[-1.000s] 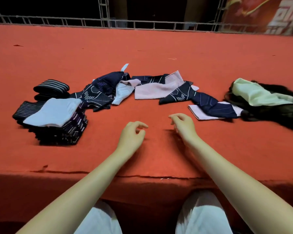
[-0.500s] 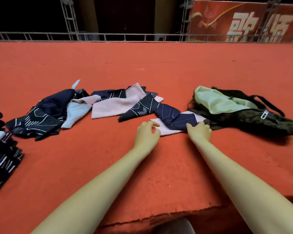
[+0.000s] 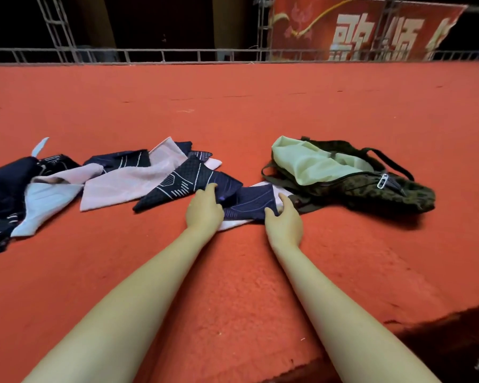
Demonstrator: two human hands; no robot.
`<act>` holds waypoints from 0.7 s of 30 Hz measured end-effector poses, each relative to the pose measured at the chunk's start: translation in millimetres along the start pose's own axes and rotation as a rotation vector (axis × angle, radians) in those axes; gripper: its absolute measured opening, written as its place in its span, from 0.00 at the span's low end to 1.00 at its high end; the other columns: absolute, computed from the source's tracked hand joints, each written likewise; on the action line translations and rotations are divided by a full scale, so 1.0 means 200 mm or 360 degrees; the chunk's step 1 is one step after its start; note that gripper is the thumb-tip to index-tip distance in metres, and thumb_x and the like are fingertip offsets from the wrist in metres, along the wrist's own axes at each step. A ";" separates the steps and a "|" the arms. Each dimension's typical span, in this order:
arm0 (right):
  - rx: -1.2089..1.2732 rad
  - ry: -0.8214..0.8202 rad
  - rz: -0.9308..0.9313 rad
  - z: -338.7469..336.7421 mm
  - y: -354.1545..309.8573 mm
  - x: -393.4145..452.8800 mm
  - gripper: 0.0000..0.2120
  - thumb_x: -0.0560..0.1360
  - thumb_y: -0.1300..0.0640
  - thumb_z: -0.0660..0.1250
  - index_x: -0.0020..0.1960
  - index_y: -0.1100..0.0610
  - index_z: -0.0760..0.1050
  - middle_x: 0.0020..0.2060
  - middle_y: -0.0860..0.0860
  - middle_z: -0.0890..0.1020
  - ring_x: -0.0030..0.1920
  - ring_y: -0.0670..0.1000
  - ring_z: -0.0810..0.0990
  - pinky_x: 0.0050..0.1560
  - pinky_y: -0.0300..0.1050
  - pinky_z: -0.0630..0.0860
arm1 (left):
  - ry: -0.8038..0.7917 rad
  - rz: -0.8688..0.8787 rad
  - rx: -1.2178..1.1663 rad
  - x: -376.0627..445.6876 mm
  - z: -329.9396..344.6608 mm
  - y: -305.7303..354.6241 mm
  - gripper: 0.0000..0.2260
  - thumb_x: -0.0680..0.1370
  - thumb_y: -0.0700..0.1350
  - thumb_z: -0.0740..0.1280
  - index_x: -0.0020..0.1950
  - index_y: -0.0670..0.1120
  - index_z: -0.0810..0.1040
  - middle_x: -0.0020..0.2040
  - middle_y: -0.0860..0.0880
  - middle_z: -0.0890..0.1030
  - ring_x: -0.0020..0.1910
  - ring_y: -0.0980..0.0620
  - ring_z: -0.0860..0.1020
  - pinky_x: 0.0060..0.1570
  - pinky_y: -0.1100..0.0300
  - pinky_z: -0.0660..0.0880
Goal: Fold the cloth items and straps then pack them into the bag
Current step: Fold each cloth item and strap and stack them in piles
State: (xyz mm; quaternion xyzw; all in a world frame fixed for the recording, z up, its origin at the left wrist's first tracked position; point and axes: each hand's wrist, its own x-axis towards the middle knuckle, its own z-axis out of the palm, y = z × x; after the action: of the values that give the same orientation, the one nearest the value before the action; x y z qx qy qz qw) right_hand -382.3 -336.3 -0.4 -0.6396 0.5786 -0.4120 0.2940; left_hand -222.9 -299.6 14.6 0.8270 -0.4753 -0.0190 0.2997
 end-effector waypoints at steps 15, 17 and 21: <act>0.0519 -0.0450 -0.0017 0.03 -0.13 -0.44 0.16 0.75 0.62 0.65 0.63 0.58 0.74 0.38 0.49 0.79 0.42 0.51 0.79 0.44 0.46 0.74 | 0.0397 -0.0376 -0.0639 -0.55 -0.63 -0.51 0.07 0.73 0.41 0.64 0.50 0.43 0.74 0.46 0.45 0.79 0.48 0.43 0.77 0.41 0.55 0.68; 0.0565 -0.0451 0.0002 0.06 -0.19 -0.51 0.16 0.75 0.63 0.64 0.62 0.59 0.75 0.39 0.50 0.79 0.41 0.51 0.79 0.47 0.48 0.76 | 0.0425 -0.0409 -0.0697 -0.65 -0.70 -0.59 0.05 0.73 0.41 0.64 0.47 0.43 0.74 0.42 0.48 0.78 0.45 0.43 0.76 0.40 0.56 0.66; 0.0752 -0.0426 0.0078 0.15 -0.29 -0.62 0.15 0.75 0.65 0.63 0.61 0.57 0.74 0.35 0.48 0.76 0.33 0.44 0.74 0.35 0.34 0.71 | 0.0505 -0.0409 -0.0779 -0.82 -0.78 -0.73 0.17 0.72 0.37 0.65 0.60 0.44 0.71 0.44 0.48 0.78 0.44 0.45 0.77 0.47 0.52 0.73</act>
State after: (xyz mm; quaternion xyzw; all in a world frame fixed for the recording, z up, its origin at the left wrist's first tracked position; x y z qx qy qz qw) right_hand -325.9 -208.3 11.2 -0.5880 0.4376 -0.4400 0.5188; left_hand -151.0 -40.6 26.0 0.7763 -0.2955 -0.0413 0.5553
